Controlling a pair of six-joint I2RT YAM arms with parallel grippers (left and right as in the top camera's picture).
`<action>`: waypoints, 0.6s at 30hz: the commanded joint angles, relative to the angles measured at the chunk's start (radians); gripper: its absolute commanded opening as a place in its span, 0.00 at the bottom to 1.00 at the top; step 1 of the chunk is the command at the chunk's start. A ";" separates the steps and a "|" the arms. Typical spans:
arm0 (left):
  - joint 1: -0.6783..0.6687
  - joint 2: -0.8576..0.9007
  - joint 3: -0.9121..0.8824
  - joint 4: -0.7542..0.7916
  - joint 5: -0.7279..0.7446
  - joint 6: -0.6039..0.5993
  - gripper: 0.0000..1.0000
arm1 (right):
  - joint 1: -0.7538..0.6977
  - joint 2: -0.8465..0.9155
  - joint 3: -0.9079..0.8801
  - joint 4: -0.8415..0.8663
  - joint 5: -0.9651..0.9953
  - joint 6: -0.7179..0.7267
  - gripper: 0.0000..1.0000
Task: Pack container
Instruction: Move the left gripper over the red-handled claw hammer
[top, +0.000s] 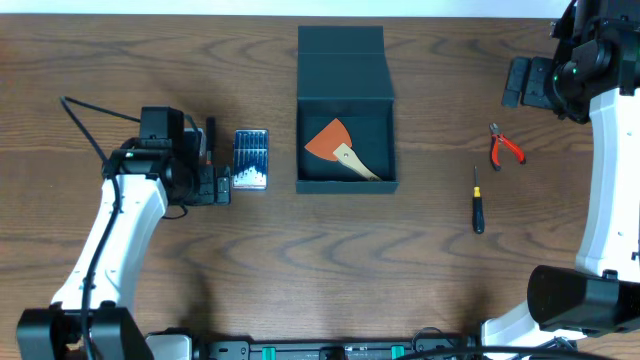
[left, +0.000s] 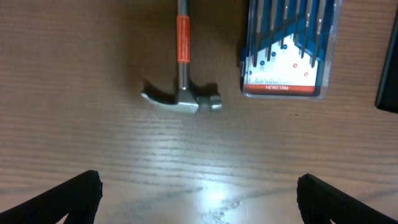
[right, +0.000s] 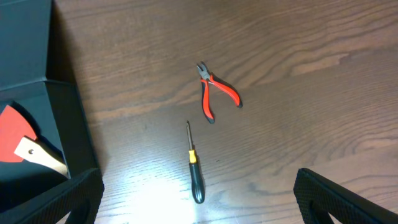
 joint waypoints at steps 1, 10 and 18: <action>0.005 0.008 0.018 0.000 0.010 0.019 0.98 | -0.002 -0.009 0.008 -0.001 -0.003 0.011 0.99; 0.005 0.055 0.018 0.031 0.002 0.046 0.98 | -0.002 -0.009 0.008 -0.001 -0.003 0.011 0.99; 0.005 0.153 0.018 0.042 0.002 0.046 0.98 | -0.001 -0.009 0.008 -0.001 -0.003 0.011 0.99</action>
